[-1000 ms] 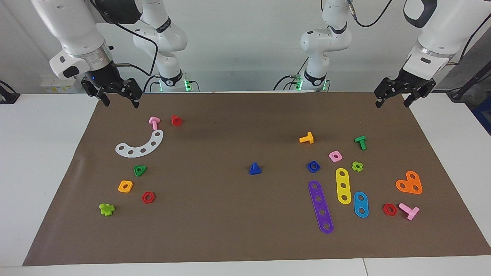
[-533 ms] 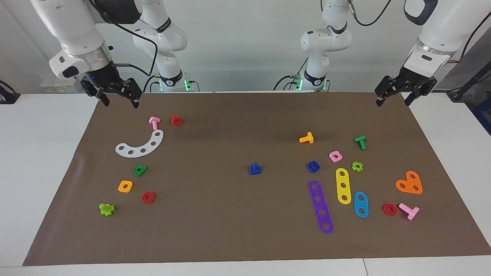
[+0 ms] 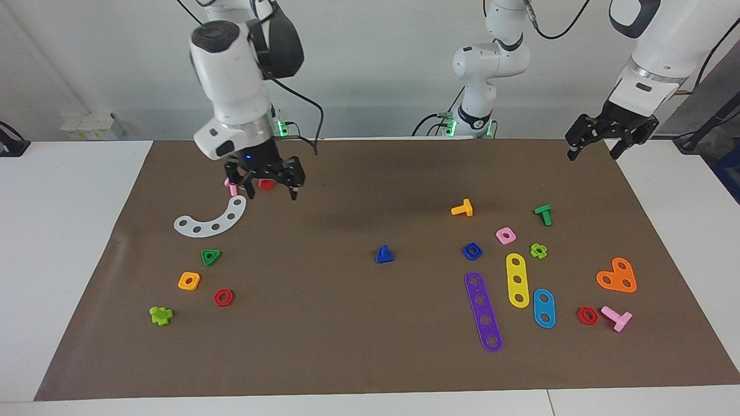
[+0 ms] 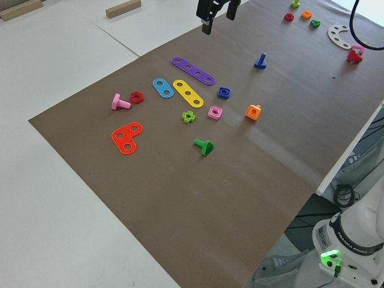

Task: Unscrew and place screws in storage area
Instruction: 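Move the right gripper over the blue bolt in the middle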

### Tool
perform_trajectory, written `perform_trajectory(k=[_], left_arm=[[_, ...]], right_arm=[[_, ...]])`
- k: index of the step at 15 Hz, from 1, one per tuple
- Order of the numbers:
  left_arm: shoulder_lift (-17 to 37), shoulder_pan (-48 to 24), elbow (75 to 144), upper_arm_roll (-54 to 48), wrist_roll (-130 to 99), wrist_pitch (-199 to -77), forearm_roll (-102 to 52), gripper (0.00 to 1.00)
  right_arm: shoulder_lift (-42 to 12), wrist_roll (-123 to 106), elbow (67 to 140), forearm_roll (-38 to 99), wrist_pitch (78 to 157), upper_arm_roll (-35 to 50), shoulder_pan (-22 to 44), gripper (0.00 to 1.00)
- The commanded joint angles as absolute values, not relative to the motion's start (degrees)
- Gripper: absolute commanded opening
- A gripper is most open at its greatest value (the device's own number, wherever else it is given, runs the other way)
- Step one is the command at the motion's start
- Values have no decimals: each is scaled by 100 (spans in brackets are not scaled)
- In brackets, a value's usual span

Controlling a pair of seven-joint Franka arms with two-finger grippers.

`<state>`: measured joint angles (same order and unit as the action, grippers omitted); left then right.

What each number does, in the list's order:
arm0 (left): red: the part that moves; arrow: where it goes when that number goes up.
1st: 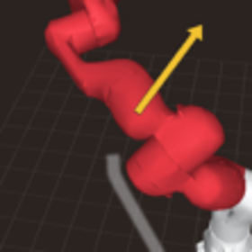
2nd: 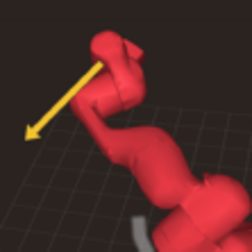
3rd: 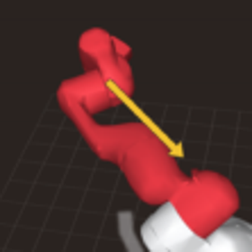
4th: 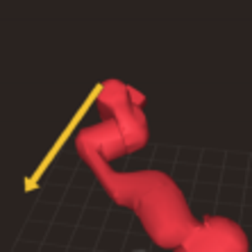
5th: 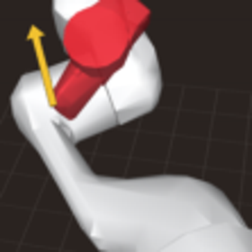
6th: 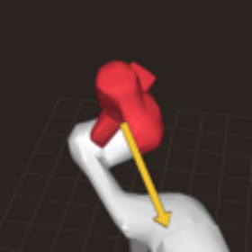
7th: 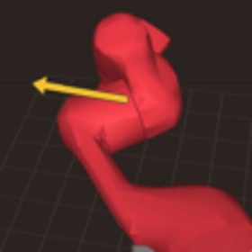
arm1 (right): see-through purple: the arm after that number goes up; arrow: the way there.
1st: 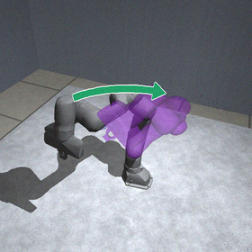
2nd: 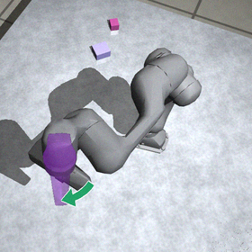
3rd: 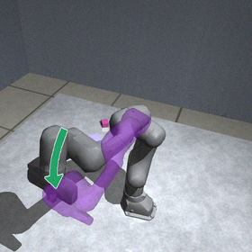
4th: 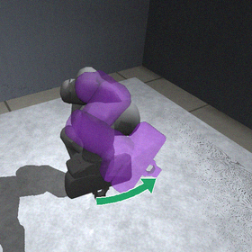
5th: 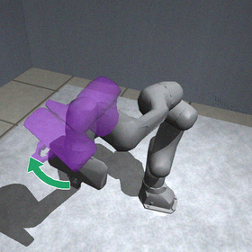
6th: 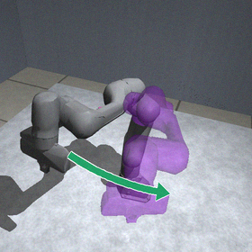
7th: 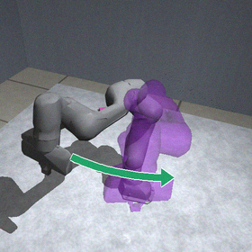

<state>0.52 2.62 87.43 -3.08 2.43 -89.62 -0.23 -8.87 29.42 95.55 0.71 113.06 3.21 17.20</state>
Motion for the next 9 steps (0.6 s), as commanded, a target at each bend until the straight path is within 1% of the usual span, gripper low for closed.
perform_trajectory(k=[1, 3, 6, 7, 9], left_arm=[[-131, 308, 8982, -308, 386, -8991, -79, 100], [-141, 308, 9009, -299, 439, -9026, -79, 100], [-158, 308, 9017, -299, 439, -8965, -79, 100], [-167, 299, 9044, -308, 439, -8965, -79, 100], [-237, 299, 9184, -308, 439, -9026, -79, 100]], right_arm=[[-2044, 3629, 8668, 18, 11627, 299, 2178, 100], [-2485, 3700, 8473, 26, 11968, 290, 2477, 100], [-3013, 3963, 8420, -157, 12365, 281, 2890, 100], [-3180, 4042, 8420, -289, 12610, 290, 3022, 100], [-3296, 4043, 8429, -465, 12875, 299, 3067, 100]])
